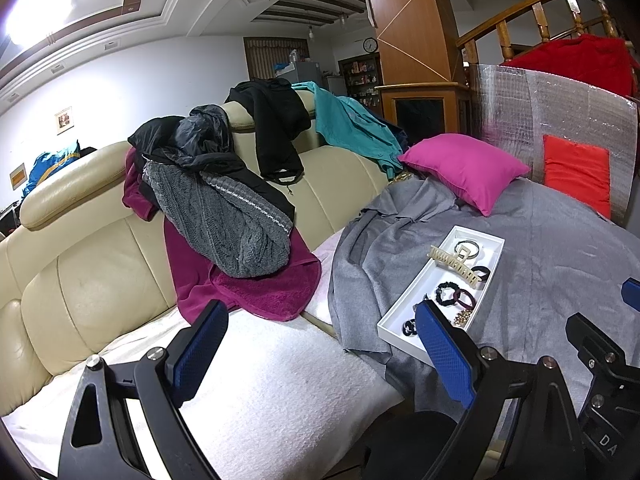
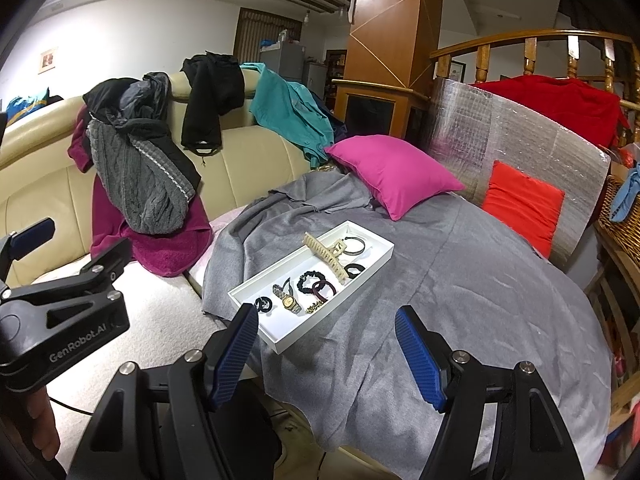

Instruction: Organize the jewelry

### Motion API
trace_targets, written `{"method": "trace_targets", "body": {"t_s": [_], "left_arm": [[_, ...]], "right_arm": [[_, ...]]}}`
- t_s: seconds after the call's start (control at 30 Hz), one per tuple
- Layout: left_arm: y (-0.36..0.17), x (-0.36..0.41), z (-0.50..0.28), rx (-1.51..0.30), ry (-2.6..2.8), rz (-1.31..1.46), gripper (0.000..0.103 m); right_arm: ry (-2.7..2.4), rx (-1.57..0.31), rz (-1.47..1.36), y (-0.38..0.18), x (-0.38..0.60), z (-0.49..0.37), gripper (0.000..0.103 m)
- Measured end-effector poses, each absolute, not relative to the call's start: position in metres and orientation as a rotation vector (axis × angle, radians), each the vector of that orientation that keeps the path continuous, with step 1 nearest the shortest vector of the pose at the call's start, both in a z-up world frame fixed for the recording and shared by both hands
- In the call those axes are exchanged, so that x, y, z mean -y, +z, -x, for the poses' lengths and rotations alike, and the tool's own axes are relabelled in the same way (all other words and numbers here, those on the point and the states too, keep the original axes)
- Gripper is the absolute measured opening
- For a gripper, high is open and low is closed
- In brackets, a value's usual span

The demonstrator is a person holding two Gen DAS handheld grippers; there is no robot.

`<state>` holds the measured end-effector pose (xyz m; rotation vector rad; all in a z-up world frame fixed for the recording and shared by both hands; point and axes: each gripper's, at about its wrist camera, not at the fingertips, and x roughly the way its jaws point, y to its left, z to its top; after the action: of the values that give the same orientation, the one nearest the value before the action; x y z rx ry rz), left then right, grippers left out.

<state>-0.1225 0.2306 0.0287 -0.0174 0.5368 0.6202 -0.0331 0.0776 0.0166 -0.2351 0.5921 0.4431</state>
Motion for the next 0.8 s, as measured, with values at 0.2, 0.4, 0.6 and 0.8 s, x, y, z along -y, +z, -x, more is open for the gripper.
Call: {"method": "trace_targets", "body": {"t_s": [0.2,0.4,0.6,0.8], "left_arm": [[0.028,-0.233,0.119,-0.548,0.626,0.013,0.094],[0.024,-0.235,0.114,-0.558,0.627,0.015,0.094],[0.017,-0.258,0.117,-0.541,0.603,0.089,0.094],[0.006,-0.291,0.13,-0.508,0.638,0.141,0.094]], "right_arm": [[0.456,-0.6,0.24,0.012,-0.081,0.025,0.075],[0.459,-0.616,0.245,0.008,-0.082,0.015,0.075],[0.439,-0.621,0.243,0.008,-0.086,0.003,0.075],[0.482,-0.678,0.18,0.009,-0.107,-0.01,0.075]]}}
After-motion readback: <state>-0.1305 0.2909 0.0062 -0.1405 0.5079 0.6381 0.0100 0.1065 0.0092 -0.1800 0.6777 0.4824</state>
